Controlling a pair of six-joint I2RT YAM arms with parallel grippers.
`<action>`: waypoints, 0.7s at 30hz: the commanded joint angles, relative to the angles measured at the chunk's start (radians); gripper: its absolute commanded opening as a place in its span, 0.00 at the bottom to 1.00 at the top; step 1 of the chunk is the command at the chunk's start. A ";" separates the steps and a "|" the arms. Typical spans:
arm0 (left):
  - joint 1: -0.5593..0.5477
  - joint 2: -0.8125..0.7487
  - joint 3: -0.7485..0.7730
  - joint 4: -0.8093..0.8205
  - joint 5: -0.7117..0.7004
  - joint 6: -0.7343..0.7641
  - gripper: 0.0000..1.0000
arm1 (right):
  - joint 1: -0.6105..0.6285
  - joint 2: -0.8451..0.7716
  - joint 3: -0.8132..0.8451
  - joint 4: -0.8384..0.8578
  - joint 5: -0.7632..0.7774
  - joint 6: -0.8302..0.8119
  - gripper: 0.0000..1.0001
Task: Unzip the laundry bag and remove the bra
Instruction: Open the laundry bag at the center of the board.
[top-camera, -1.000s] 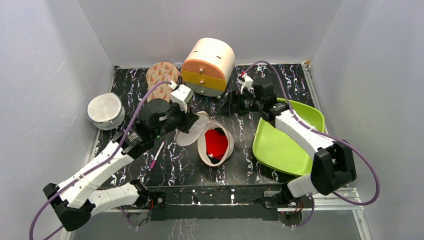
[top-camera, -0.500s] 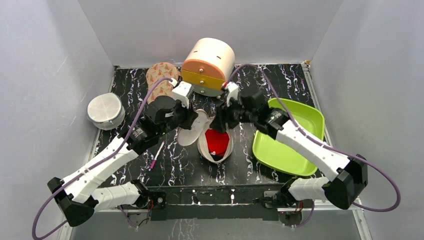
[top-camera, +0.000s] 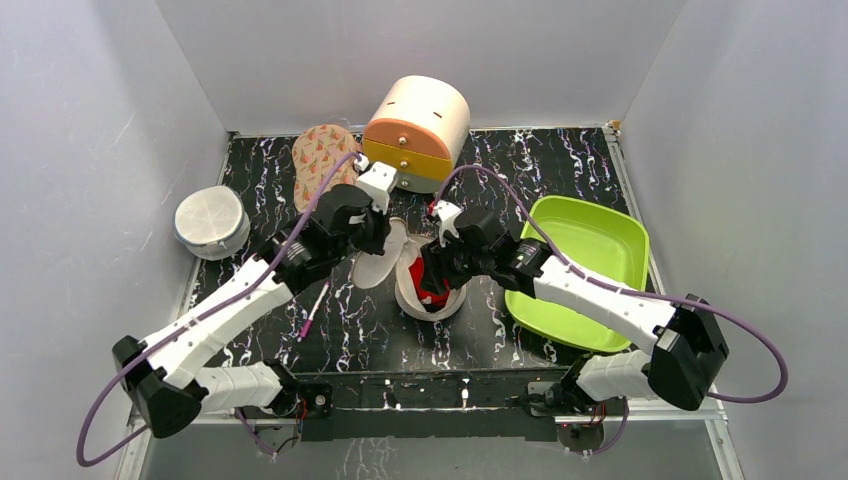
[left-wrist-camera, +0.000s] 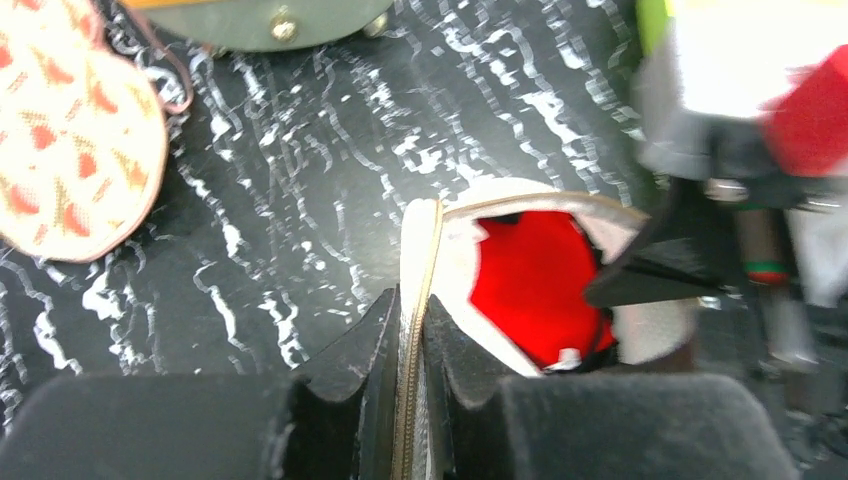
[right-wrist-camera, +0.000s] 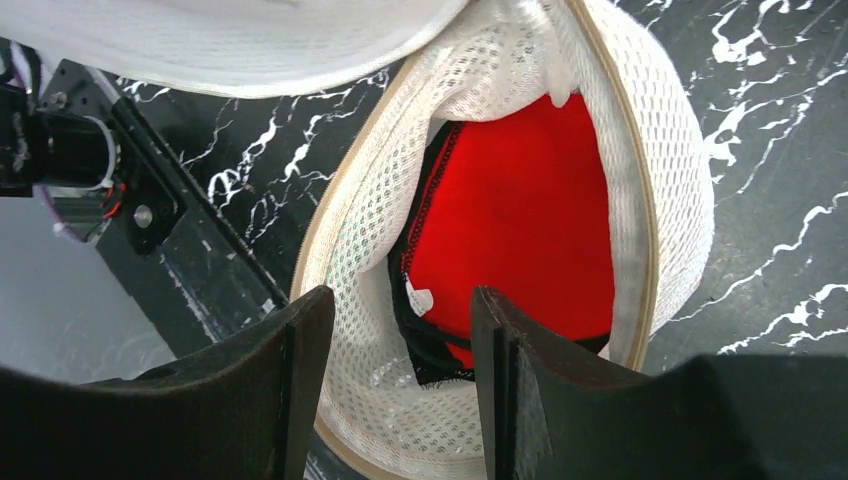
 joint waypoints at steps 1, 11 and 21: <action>0.068 0.074 0.028 -0.096 -0.110 0.137 0.16 | 0.001 0.007 0.004 0.031 0.091 0.011 0.50; 0.129 0.014 0.084 -0.065 0.126 0.089 0.76 | 0.003 0.042 0.025 0.004 0.086 0.026 0.49; 0.129 -0.095 -0.223 0.095 0.304 -0.237 0.67 | 0.011 0.109 0.055 0.037 0.077 0.032 0.37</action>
